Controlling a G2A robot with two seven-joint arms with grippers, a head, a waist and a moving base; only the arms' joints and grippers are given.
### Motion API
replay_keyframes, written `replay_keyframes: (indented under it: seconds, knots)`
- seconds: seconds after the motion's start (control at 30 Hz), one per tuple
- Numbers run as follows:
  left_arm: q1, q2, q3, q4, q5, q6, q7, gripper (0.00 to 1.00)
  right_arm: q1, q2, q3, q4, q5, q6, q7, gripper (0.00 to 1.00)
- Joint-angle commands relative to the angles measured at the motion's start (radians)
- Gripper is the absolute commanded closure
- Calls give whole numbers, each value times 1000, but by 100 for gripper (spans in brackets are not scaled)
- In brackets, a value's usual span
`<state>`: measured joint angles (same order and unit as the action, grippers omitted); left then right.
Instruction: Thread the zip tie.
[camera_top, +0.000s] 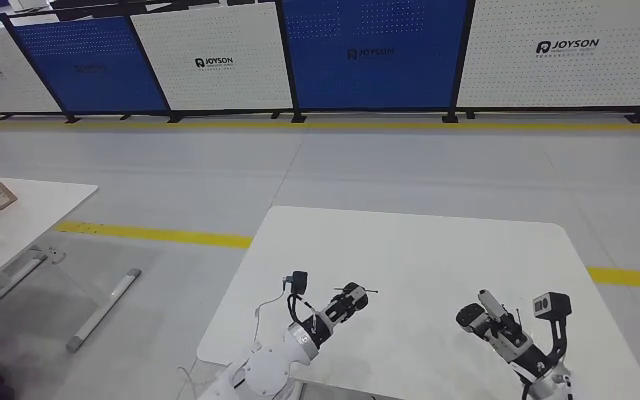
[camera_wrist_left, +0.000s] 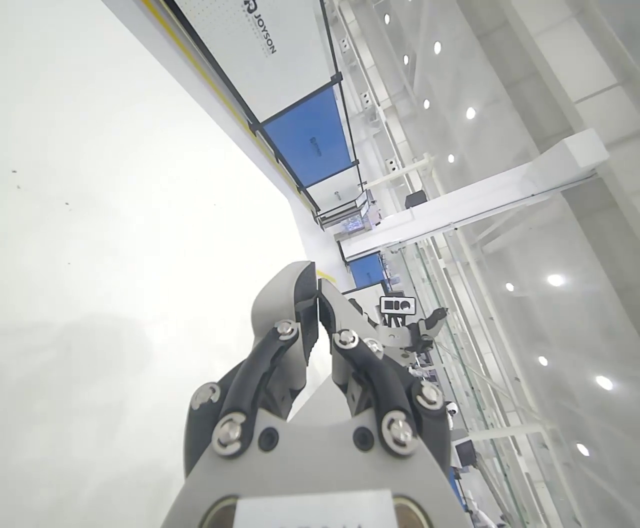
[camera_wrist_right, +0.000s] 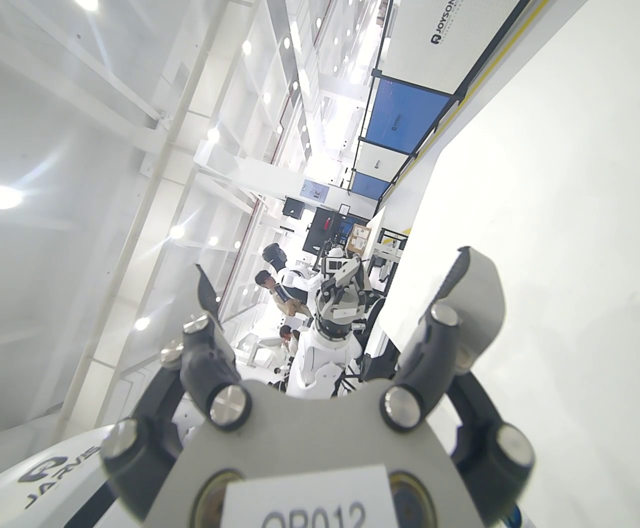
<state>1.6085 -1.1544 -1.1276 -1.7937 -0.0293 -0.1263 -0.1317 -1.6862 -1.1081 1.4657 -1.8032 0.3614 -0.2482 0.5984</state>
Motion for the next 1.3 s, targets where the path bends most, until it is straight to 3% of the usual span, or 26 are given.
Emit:
replay_keyframes:
  seconds: [0.0,0.13,0.23,0.37,0.5,0.63,0.73,1.13,1.27]
  knots:
    - [0,0,0,0,1,0,0,100,0,0,0,0,0,0,0,0]
    - [-3,-2,2,-4,-18,-5,13,100,0,0,0,0,0,0,0,0]
    - [-1,-6,-9,-33,-92,-39,33,100,0,0,0,0,0,0,0,0]
    - [10,-6,-52,-112,-171,-87,52,100,0,0,0,0,0,0,0,0]
    - [30,-4,-113,-241,-209,-124,81,100,0,0,0,0,0,0,0,0]
    - [48,0,-158,-341,-236,-115,62,100,0,0,0,0,0,0,0,0]
    - [55,2,-183,-391,-274,-90,37,100,0,0,0,0,0,0,0,0]
    - [53,1,-174,-399,-320,-77,11,100,0,0,0,0,0,0,0,0]
    - [46,-3,-174,-400,-400,-132,-15,100,0,0,0,0,0,0,0,0]
